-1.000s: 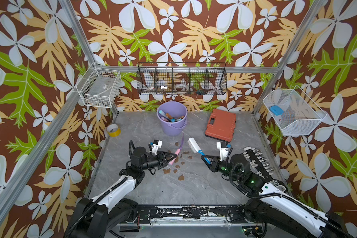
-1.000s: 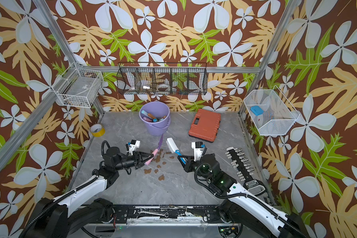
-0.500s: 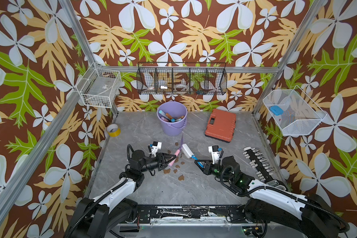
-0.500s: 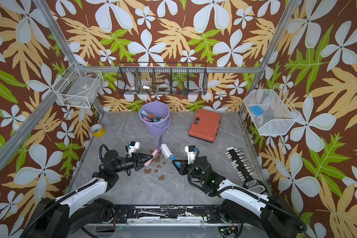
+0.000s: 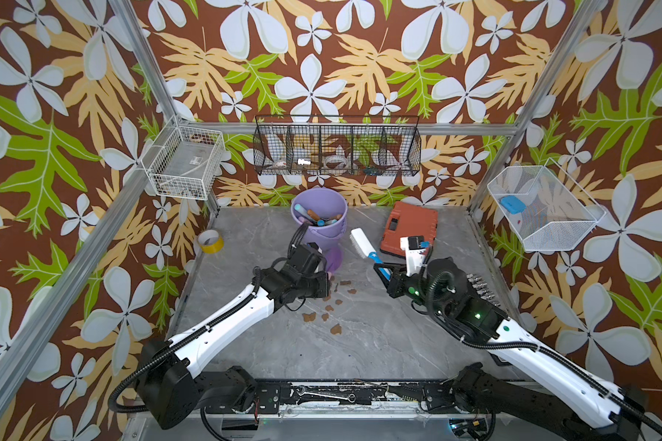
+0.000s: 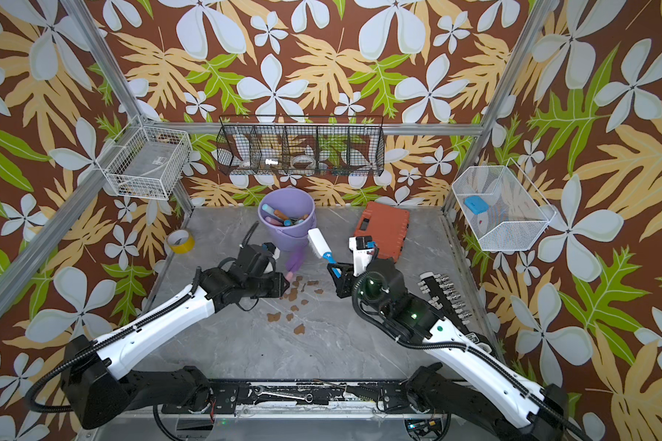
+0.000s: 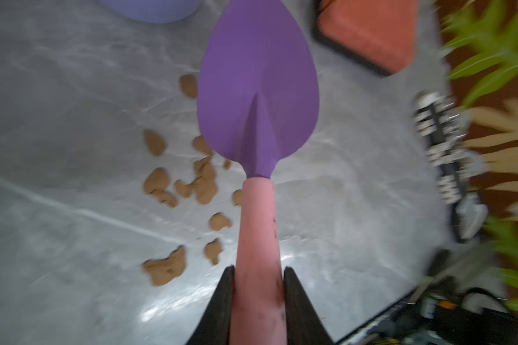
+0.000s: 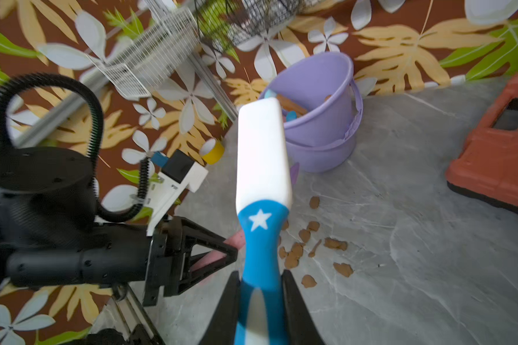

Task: Brush the soil off the hand trowel and place it into the bucket
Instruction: Brush off the soil from the hand trowel.

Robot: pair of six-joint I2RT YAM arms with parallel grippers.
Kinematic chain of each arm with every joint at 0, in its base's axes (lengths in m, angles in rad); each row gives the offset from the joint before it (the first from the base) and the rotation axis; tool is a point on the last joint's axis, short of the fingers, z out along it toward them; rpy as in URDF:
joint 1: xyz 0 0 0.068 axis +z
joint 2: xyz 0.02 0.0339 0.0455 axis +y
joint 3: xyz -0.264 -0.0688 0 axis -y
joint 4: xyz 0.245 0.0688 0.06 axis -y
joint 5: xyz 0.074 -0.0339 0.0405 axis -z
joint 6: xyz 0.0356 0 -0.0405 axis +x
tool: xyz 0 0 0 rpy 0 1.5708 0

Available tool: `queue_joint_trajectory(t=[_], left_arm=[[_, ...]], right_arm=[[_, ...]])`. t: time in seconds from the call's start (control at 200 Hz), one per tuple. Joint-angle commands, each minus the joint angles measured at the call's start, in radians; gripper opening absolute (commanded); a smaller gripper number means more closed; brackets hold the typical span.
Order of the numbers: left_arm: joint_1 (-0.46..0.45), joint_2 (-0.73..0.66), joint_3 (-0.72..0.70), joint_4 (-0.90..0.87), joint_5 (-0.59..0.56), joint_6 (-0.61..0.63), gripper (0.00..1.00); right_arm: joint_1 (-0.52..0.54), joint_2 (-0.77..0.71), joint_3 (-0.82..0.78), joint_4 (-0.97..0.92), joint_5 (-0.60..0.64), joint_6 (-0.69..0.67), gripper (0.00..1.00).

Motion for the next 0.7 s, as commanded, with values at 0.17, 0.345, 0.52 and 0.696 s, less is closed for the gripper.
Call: queue_joint_trajectory(t=[0.17,0.345,0.52,0.696], left_arm=[[-0.105,-0.025,0.051,-0.219,-0.319,0.080,0.00],[-0.154,-0.023,0.057,-0.244,-0.307,0.082,0.00],[-0.157,-0.060,0.023,-0.250,-0.313,0.092,0.00],[-0.157,-0.085,-0.001,-0.246,-0.309,0.098,0.00]], right_arm=[[0.089,0.236,0.086,-0.069,-0.158,-0.066,0.00],[0.116,0.358,0.131,-0.059,-0.197,-0.095,0.00],[0.041,0.383,0.135,-0.092,-0.069,-0.094,0.00],[0.094,0.334,0.146,-0.009,-0.165,-0.111,0.00]])
